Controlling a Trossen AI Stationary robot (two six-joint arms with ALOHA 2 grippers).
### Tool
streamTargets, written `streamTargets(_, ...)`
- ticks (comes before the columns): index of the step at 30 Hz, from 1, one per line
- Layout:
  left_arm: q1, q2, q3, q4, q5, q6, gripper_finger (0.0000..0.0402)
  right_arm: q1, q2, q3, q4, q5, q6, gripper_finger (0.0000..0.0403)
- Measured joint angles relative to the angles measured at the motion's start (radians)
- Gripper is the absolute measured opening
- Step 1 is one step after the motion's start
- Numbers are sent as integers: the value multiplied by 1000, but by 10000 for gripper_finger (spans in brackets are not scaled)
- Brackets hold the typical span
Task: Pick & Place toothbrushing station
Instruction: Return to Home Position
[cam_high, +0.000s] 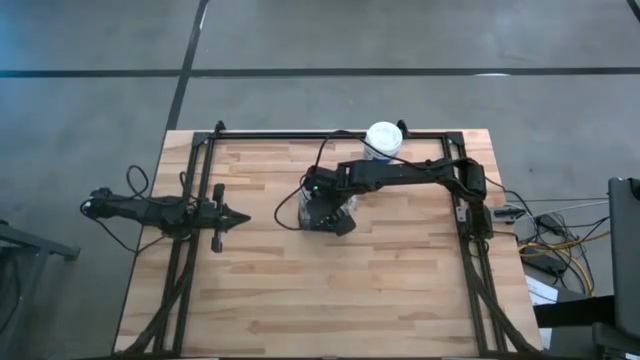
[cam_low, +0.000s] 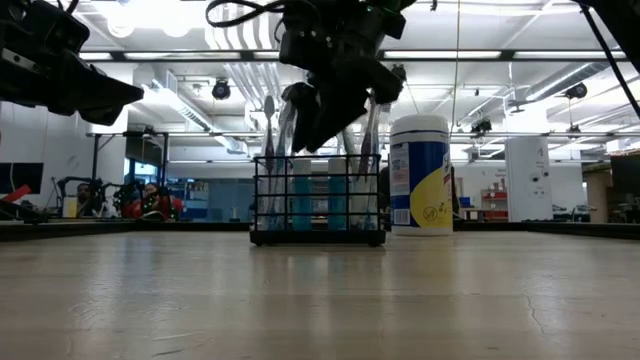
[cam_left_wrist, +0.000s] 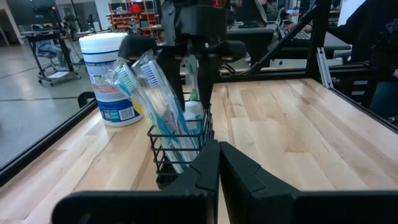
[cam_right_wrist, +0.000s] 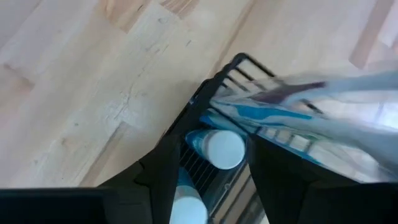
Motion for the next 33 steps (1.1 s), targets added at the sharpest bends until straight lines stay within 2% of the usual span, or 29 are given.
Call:
streamTargets(4,0,0,1,0,3,-6,14,14,-23,78,-72,-13,49,182)
streamTargets(12,0,2,14,-18,7,-28,14,62,-152,247,-269,-23,206,176)
streamTargets(17,0,2,35,-9,5,-45,14,93,-301,253,-268,-95,288,159)
streamTargets(22,0,2,61,-3,-4,-54,14,149,-540,84,-15,-121,386,115)
streamTargets(29,0,2,92,-4,-56,-55,11,178,-894,-336,381,-117,462,25)
streamTargets(33,0,2,111,-7,-117,-40,4,161,-1037,-583,616,-98,522,10)
